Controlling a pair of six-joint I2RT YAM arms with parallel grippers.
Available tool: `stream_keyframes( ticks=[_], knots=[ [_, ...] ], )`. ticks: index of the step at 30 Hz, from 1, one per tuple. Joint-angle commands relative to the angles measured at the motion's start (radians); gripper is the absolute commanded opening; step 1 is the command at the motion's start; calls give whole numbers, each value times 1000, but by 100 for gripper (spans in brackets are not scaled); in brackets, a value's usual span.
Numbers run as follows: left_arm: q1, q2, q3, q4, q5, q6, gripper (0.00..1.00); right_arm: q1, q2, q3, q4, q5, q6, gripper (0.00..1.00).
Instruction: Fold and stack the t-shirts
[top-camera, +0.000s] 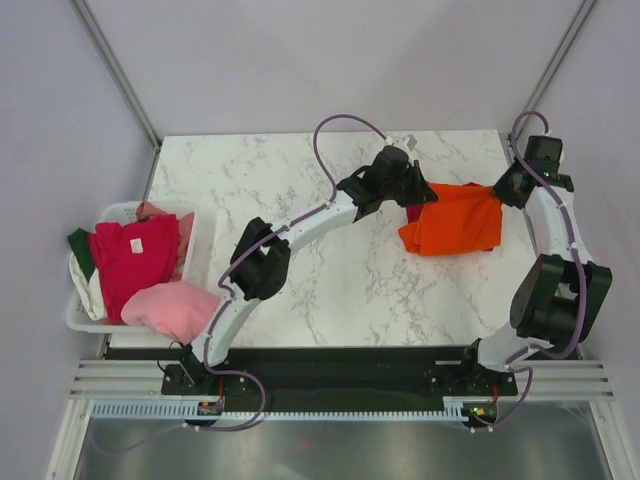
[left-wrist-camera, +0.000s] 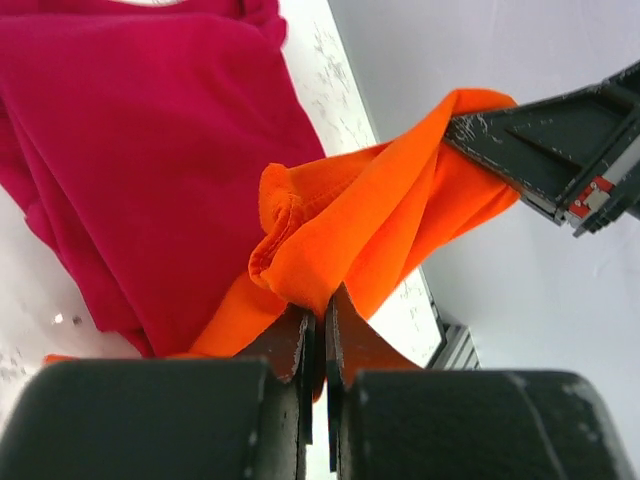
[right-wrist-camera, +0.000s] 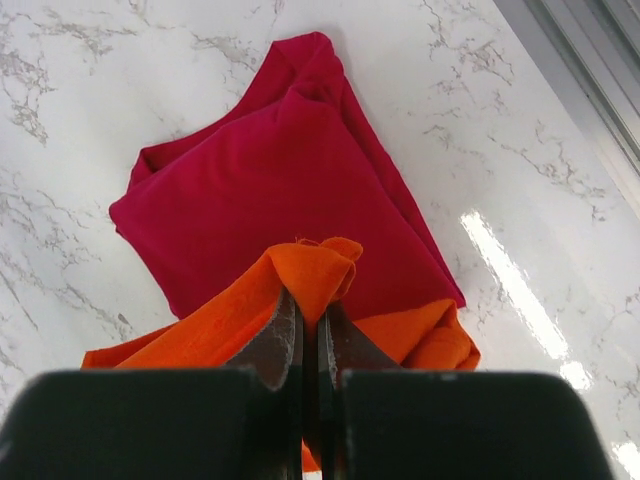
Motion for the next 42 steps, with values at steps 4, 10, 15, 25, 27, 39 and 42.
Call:
stream_keyframes(
  ticks=[4, 10, 15, 25, 27, 39, 42],
  knots=[
    [90, 137, 121, 157, 15, -106, 2, -27, 144, 112, 116, 82, 19, 0],
    [145, 348, 369, 215, -78, -155, 44, -27, 360, 258, 236, 51, 79, 70],
    [193, 260, 307, 185, -82, -97, 100, -27, 399, 367, 161, 72, 43, 84],
    [266, -398, -291, 18, -77, 172, 100, -15, 66, 80, 208, -159, 21, 77],
    [308, -561, -457, -2, -88, 184, 100, -7, 14, 4, 260, -274, 64, 74],
    [441, -1076, -1051, -25, -88, 199, 100, 45, -152, -500, 906, -604, 384, 36],
    [441, -1134, -1142, -24, -95, 207, 100, 45, -129, -561, 989, -613, 417, 31]
  ],
)
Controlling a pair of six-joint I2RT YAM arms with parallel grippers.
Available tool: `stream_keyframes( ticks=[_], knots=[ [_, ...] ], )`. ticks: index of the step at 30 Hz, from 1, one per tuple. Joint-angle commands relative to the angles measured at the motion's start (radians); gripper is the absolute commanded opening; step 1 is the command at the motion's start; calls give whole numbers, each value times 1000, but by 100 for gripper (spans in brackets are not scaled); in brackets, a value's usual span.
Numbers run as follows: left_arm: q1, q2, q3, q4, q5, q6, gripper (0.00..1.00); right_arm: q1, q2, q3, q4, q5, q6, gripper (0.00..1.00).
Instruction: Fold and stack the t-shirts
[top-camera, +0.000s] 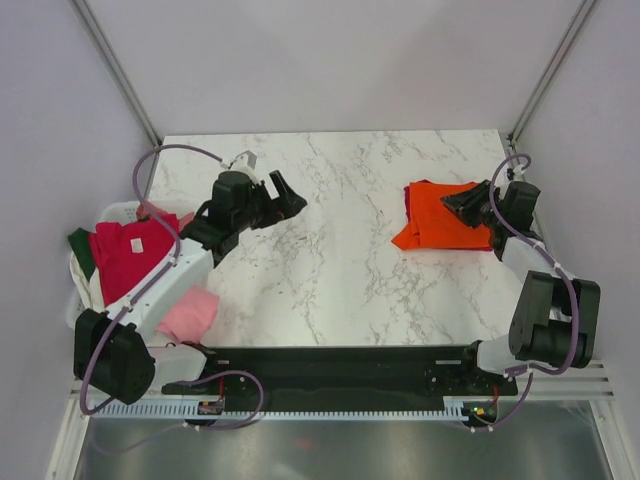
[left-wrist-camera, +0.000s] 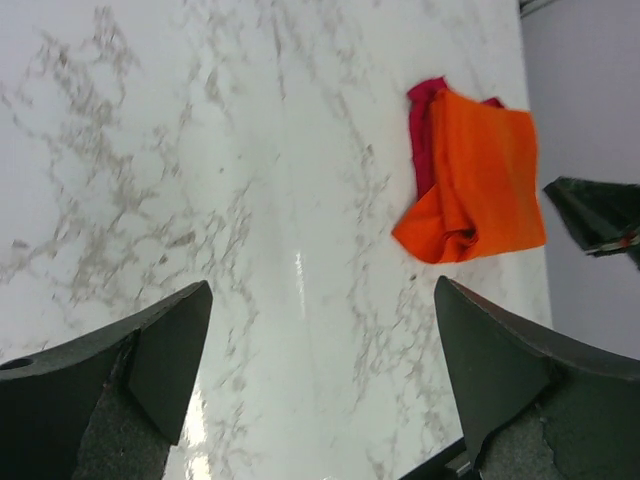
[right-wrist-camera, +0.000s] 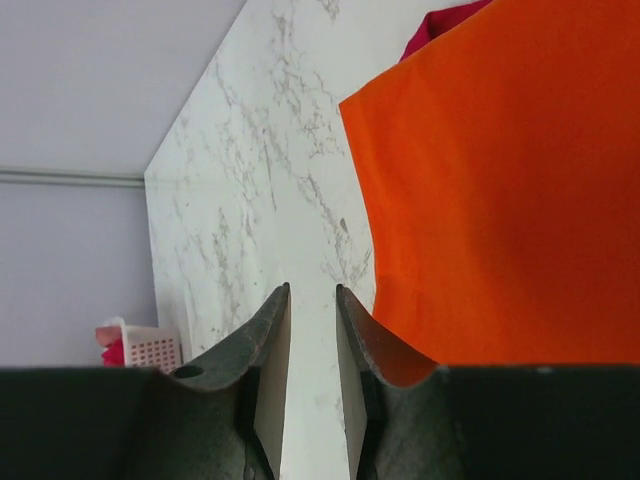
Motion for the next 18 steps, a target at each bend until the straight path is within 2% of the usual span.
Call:
stream_keyframes(
  ticks=[1, 4, 8, 12, 18],
  knots=[
    [-1, -75, -107, -13, -6, 52, 100, 0, -7, -55, 266, -61, 84, 31],
    [-1, -135, -191, 43, 5, 35, 100, 0, 39, -95, 382, -66, 127, 30],
    [-1, -207, -323, 108, -17, 34, 100, 0, 176, -162, 594, -110, 235, 27],
    [-3, -258, -378, 115, -38, 52, 100, 0, 293, -221, 784, -125, 302, 24],
    [-3, -316, -460, 146, -79, 74, 100, 0, 356, -241, 726, -79, 226, 24]
  ],
)
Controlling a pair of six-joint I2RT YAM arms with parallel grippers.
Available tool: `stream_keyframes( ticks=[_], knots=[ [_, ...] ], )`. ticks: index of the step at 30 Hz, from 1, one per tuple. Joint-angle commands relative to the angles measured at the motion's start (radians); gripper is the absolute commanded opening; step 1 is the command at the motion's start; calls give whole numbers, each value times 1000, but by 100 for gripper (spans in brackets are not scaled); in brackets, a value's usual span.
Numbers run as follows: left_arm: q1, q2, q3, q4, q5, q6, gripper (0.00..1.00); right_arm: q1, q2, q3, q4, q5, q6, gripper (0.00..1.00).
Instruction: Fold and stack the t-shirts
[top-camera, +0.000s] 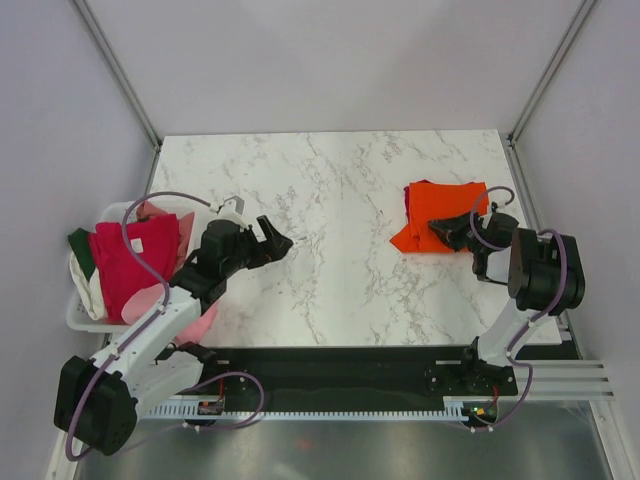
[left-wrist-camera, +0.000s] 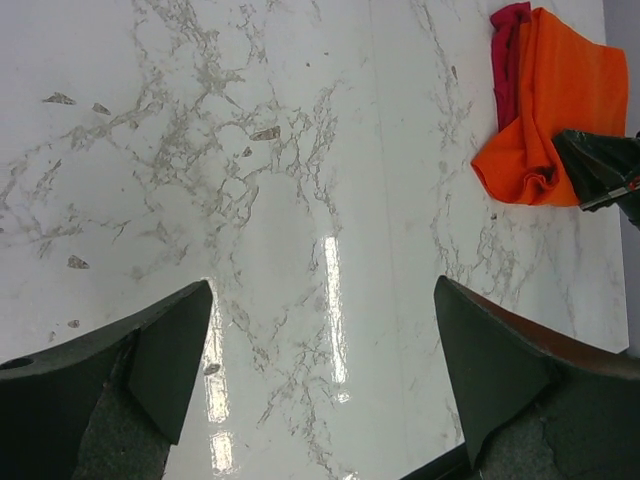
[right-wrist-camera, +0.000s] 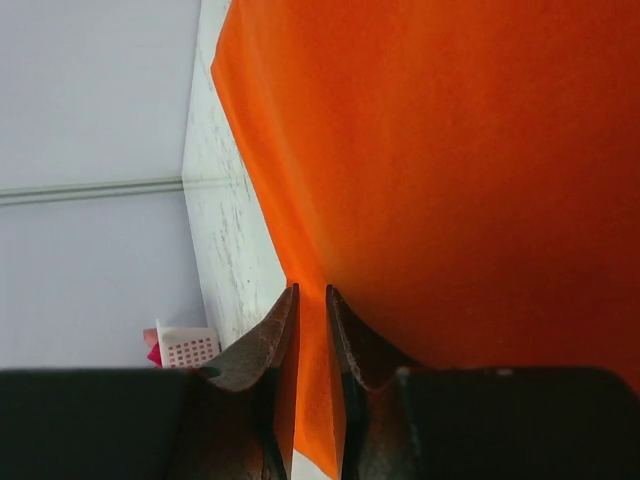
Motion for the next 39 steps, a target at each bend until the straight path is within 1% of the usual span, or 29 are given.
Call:
stream_keyframes(
  ticks=[1, 3, 4, 5, 6, 7, 8, 9, 10, 11, 12, 13, 14, 15, 17, 20, 24, 32, 35, 36, 39],
  knots=[
    [-1, -31, -35, 74, -56, 59, 100, 0, -14, 24, 78, 8, -32, 24],
    [-1, -34, -49, 86, -56, 66, 100, 12, -56, 45, -24, 29, -92, 26],
    [-1, -37, -64, 101, -83, 68, 100, 21, -116, 79, -78, 46, -129, 27],
    [-1, -41, -75, 105, -83, 73, 100, 32, -148, 99, -191, 92, -162, 28],
    [-1, -46, -84, 106, -88, 80, 100, 66, -181, 119, -247, 120, -240, 31],
    [-1, -49, -104, 135, -93, 83, 100, 87, -239, 163, -302, 149, -277, 32],
    [-1, -52, -112, 148, -94, 88, 100, 112, -260, 191, -412, 214, -314, 34],
    [-2, -54, -118, 152, -99, 94, 100, 165, -276, 221, -469, 242, -395, 37],
    [-1, -55, -124, 152, -100, 100, 100, 193, -285, 292, -527, 282, -428, 38],
    [-1, -55, -127, 155, -100, 105, 100, 221, -281, 327, -637, 313, -464, 38],
    [-1, -55, -130, 160, -102, 115, 100, 279, -275, 361, -681, 369, -491, 38],
    [-1, -58, -140, 164, -103, 122, 100, 302, -253, 416, -719, 393, -533, 38],
    [-1, -58, -144, 168, -105, 126, 100, 322, -239, 444, -794, 417, -552, 37],
    [-1, -61, -149, 177, -110, 135, 100, 362, -226, 471, -839, 478, -569, 36],
    [-1, -64, -161, 181, -116, 145, 100, 397, -172, 553, -957, 538, -624, 35],
    [-2, -72, -176, 195, -125, 152, 100, 449, -92, 645, -1081, 623, -678, 33],
    [-1, -55, -181, 209, -119, 154, 100, 499, -6, 720, -1187, 720, -713, 29],
    [-2, -46, -173, 211, -119, 152, 100, 514, 132, 792, -1290, 801, -742, 26],
    [-2, -43, -173, 209, -117, 152, 100, 514, 172, 814, -1316, 882, -741, 25],
    [-1, -40, -172, 211, -117, 154, 100, 512, 184, 826, -1328, 939, -738, 24],
    [-2, -38, -172, 211, -116, 152, 100, 497, 230, 863, -1367, 1010, -721, 23]
  ],
)
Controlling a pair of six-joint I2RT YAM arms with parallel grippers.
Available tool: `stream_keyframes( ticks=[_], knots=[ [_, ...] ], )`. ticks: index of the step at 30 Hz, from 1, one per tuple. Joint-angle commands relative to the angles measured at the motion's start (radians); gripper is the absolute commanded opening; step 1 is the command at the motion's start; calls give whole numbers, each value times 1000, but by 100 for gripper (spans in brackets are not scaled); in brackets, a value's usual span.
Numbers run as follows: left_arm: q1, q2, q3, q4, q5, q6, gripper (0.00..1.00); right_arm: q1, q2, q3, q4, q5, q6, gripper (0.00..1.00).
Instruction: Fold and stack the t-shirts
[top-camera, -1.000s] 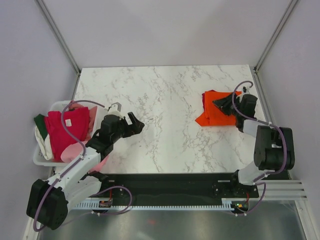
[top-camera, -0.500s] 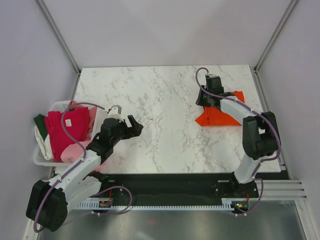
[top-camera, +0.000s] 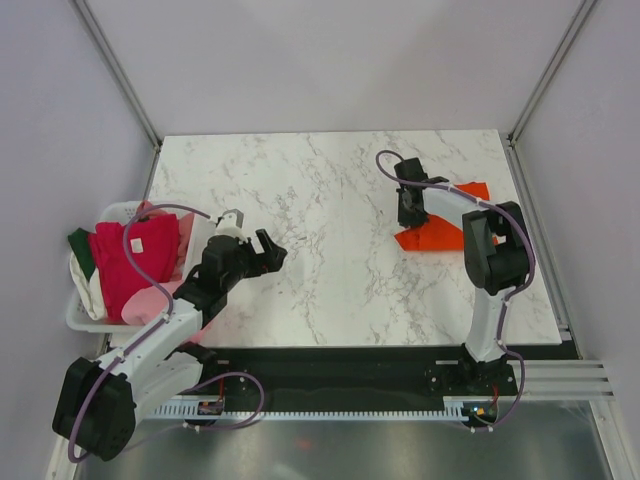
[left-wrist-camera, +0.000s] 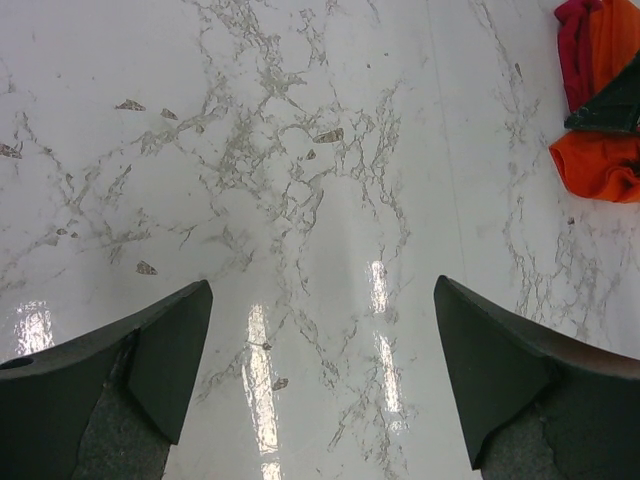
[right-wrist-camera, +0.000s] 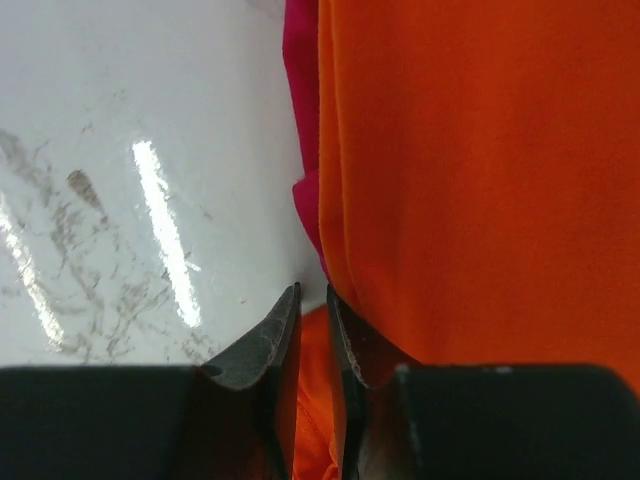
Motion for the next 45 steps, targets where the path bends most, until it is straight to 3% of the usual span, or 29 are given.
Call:
stream_keyframes(
  ticks=[1, 10, 15, 21, 26, 32, 36, 37, 41, 45],
  knots=[
    [-2, 1, 5, 45, -28, 44, 100, -28, 43, 52, -65, 158, 4, 23],
    [-1, 3, 5, 44, -31, 44, 100, -128, -38, 34, -67, 153, 15, 25],
    [-1, -3, 2, 45, -29, 46, 100, -35, -182, -61, 72, 28, -19, 47],
    [-1, -55, -25, 64, -9, 53, 100, 6, -525, -339, 384, -159, -26, 71],
    [-1, -108, -53, 94, 9, 66, 100, 6, -760, -575, 599, -135, -34, 83],
    [-1, -175, -84, 119, 17, 84, 100, 6, -822, -709, 679, -187, 6, 85],
    [-2, -223, -118, 139, 9, 92, 100, 6, -866, -804, 695, -111, 40, 85],
    [-2, -232, -124, 142, 9, 92, 100, 6, -879, -827, 706, -95, 43, 91],
    [-2, -256, -145, 159, 6, 99, 100, 6, -960, -940, 780, -84, 44, 98],
    [-1, -261, -157, 173, 6, 105, 100, 6, -1046, -994, 815, -92, 41, 98]
  ],
)
